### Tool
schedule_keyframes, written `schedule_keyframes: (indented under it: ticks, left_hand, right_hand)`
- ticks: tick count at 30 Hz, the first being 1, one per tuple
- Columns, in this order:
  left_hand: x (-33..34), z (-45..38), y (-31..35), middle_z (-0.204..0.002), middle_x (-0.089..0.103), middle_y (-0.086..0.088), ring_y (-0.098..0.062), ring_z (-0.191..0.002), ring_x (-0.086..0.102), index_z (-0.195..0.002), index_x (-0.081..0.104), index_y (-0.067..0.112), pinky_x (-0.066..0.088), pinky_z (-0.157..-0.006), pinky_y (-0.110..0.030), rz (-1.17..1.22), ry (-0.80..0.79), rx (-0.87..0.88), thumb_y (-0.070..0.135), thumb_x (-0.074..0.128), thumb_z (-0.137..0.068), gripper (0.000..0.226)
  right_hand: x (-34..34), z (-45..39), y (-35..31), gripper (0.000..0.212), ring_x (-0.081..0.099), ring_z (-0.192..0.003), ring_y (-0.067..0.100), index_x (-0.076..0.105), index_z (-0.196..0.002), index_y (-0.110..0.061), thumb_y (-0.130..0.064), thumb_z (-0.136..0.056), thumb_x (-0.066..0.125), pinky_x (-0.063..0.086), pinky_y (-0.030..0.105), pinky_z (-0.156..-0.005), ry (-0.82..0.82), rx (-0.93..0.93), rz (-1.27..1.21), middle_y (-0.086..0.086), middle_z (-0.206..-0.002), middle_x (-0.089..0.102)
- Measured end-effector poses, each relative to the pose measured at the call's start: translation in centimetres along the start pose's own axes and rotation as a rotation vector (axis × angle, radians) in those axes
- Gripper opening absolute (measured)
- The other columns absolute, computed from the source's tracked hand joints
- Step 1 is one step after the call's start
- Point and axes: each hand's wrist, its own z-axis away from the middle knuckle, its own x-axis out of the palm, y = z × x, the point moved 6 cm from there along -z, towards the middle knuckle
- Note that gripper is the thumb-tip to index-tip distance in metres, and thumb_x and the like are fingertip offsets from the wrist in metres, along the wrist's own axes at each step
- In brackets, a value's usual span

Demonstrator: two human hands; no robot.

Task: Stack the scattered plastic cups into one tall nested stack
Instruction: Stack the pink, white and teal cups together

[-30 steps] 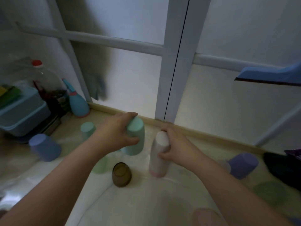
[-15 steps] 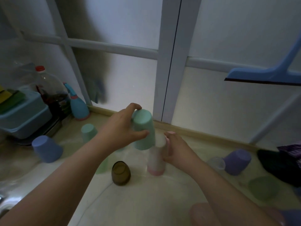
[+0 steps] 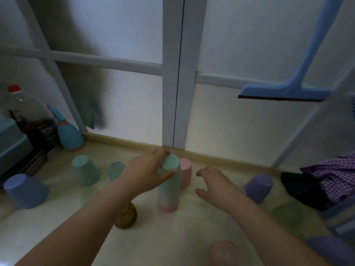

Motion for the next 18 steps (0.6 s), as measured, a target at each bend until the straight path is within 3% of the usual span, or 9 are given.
schedule_keyframes:
  ticks: [3,6,9,12,18]
  left_hand:
    - [-1.8,-0.3,-1.2,-0.124,0.058,0.000,-0.022,-0.103,0.060,-0.123,0.046,0.025,0.052,-0.083,-0.040,0.021,0.066,-0.014,0.060,0.038,-0.085,0.052]
    - [-3.1,-0.5,-2.9,-0.124,0.058,-0.001,-0.022,-0.096,0.060,-0.125,0.045,0.023,0.052,-0.078,-0.034,-0.077,0.105,-0.033,0.049,0.045,-0.089,0.045]
    - [-2.7,-0.6,-4.6,-0.131,0.053,0.000,-0.021,-0.105,0.057,-0.130,0.040,0.023,0.046,-0.077,-0.031,-0.192,0.042,-0.080,0.044,0.046,-0.090,0.046]
    - [-1.5,-0.5,-6.2,-0.134,0.049,0.000,-0.020,-0.113,0.053,-0.133,0.036,0.023,0.045,-0.087,-0.032,-0.221,-0.031,-0.147,0.042,0.047,-0.090,0.049]
    - [0.3,-0.8,-8.6,-0.130,0.052,0.000,-0.021,-0.112,0.053,-0.134,0.034,0.024,0.048,-0.091,-0.036,-0.256,-0.080,-0.198,0.043,0.046,-0.089,0.051]
  right_hand:
    - [-0.4,-1.3,0.1,0.051,0.045,-0.123,0.026,0.043,-0.130,-0.018,-0.033,-0.084,0.059,0.039,0.034,-0.099,0.006,-0.016,0.033,0.006,-0.133,0.049]
    - [-0.6,-3.3,0.2,0.055,0.045,-0.124,0.028,0.041,-0.133,-0.017,-0.030,-0.083,0.059,0.039,0.034,-0.099,0.004,-0.038,0.059,0.008,-0.135,0.048]
    - [0.0,-5.8,0.3,0.061,0.044,-0.124,0.030,0.039,-0.135,-0.017,-0.027,-0.080,0.063,0.042,0.039,-0.101,-0.036,-0.044,0.044,0.010,-0.136,0.045]
    - [1.4,-8.3,0.4,0.062,0.045,-0.121,0.032,0.040,-0.132,-0.016,-0.025,-0.076,0.066,0.042,0.042,-0.100,-0.079,-0.055,0.039,0.012,-0.134,0.045]
    - [4.6,-12.1,0.8,0.066,0.049,-0.119,0.033,0.035,-0.132,-0.018,-0.027,-0.074,0.065,0.044,0.040,-0.097,-0.194,-0.048,0.044,0.012,-0.134,0.043]
